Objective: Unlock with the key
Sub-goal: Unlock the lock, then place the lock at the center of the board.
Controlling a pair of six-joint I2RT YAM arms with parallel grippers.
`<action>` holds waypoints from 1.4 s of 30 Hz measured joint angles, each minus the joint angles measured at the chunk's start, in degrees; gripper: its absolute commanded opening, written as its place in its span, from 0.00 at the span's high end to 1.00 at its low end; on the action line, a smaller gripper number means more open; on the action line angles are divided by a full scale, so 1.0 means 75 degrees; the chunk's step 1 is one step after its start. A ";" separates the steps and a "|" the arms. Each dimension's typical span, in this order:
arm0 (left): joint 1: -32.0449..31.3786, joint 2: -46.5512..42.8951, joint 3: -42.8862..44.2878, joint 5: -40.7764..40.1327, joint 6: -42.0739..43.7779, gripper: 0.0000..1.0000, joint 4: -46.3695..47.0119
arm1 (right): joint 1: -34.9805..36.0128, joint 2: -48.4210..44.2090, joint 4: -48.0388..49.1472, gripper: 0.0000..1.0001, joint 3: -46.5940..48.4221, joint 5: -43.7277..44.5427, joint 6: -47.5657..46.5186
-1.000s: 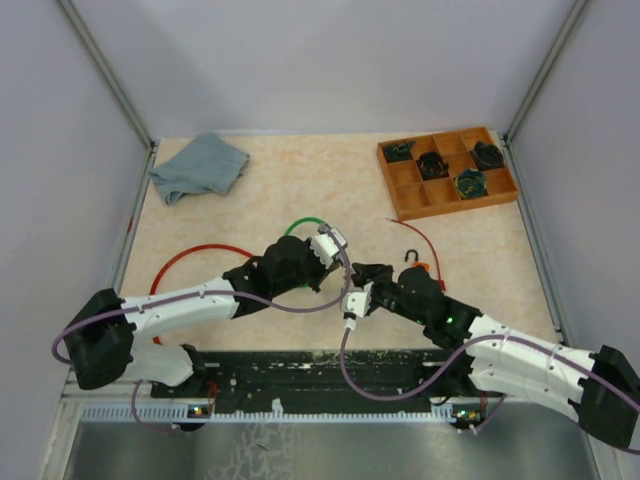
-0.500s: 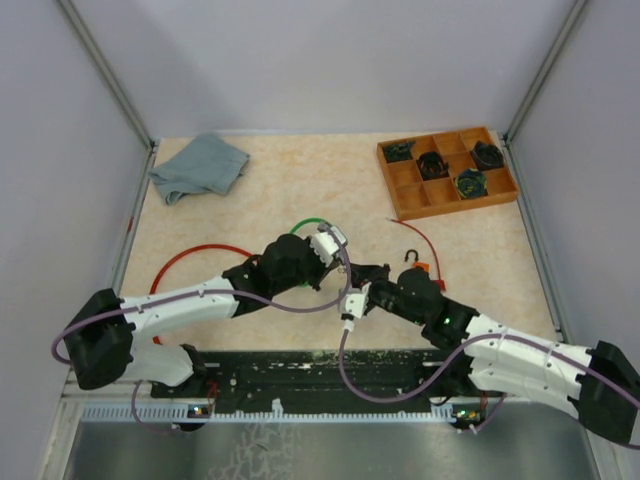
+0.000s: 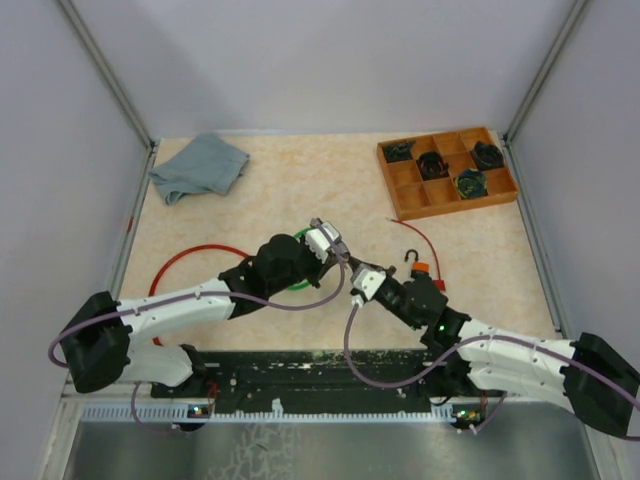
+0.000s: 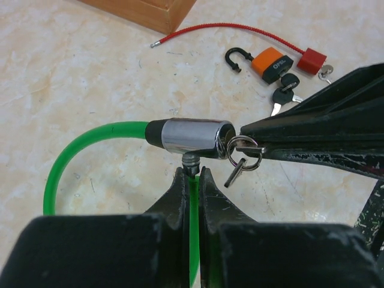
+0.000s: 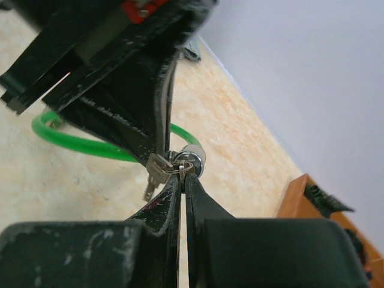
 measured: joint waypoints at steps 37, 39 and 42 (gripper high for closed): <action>0.0047 -0.0087 0.0105 -0.2363 -0.1148 0.00 -0.0906 | -0.0673 0.1719 0.2124 0.93 -0.0909 0.3509 0.3194; 0.0131 -0.0446 0.0070 -0.2672 -0.1405 0.00 -0.0924 | -0.0673 0.1947 0.1929 0.89 -0.0825 0.3526 0.3483; 0.0446 -0.0927 -0.0009 -0.2952 -0.1964 0.00 -0.1046 | -0.0673 0.2212 0.1632 0.78 -0.0624 0.3558 0.3943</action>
